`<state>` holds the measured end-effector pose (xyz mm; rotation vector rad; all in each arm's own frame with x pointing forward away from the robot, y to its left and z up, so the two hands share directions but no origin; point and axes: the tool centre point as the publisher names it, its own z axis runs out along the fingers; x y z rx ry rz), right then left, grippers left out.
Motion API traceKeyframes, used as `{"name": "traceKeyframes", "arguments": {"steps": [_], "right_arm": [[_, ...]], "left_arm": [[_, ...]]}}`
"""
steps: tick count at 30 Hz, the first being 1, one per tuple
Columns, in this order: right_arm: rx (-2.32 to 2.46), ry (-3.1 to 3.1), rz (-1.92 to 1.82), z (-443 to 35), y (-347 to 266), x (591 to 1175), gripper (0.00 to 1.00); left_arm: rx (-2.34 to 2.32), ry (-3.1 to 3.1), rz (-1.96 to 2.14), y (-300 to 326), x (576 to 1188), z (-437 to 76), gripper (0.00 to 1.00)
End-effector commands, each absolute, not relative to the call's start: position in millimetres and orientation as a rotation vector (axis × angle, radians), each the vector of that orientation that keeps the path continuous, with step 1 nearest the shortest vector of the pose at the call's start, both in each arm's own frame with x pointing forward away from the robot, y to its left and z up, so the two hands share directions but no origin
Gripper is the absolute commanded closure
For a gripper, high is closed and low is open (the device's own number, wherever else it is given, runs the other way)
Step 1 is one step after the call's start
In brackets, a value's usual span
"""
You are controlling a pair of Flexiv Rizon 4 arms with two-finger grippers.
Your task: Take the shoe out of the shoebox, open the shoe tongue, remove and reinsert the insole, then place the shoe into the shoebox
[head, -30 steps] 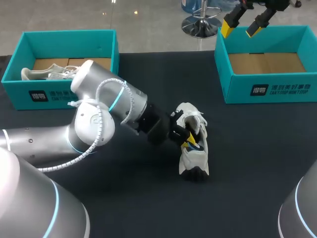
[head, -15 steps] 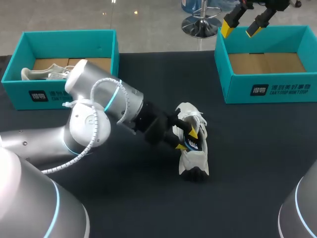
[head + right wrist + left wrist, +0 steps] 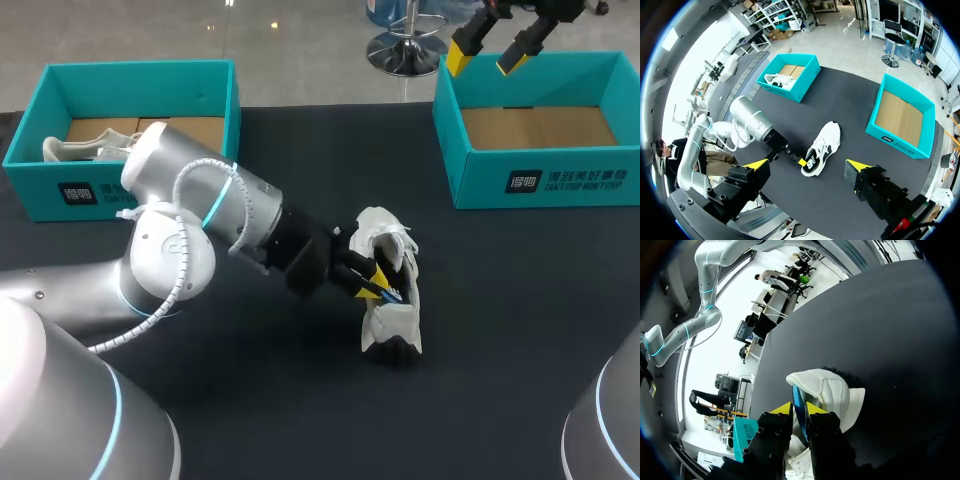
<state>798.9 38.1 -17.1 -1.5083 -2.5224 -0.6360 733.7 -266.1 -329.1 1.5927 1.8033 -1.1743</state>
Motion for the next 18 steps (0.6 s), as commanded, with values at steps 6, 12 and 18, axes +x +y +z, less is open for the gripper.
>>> {"name": "traceKeyframes", "arguments": {"steps": [6,12,18], "right_arm": [[-1.509,-2.522,-0.632,-17.0,38.5,799.9,0.00],[-1.509,-2.522,-0.632,-17.0,38.5,799.9,0.00],[-1.509,-2.522,-0.632,-17.0,38.5,799.9,0.00]], "left_arm": [[1.598,1.811,-1.179,-274.1,736.4,-335.1,1.00],[1.613,1.822,-1.167,-275.6,742.6,-339.9,1.00],[1.623,1.849,-1.144,-274.1,752.9,-348.6,1.00]]}}
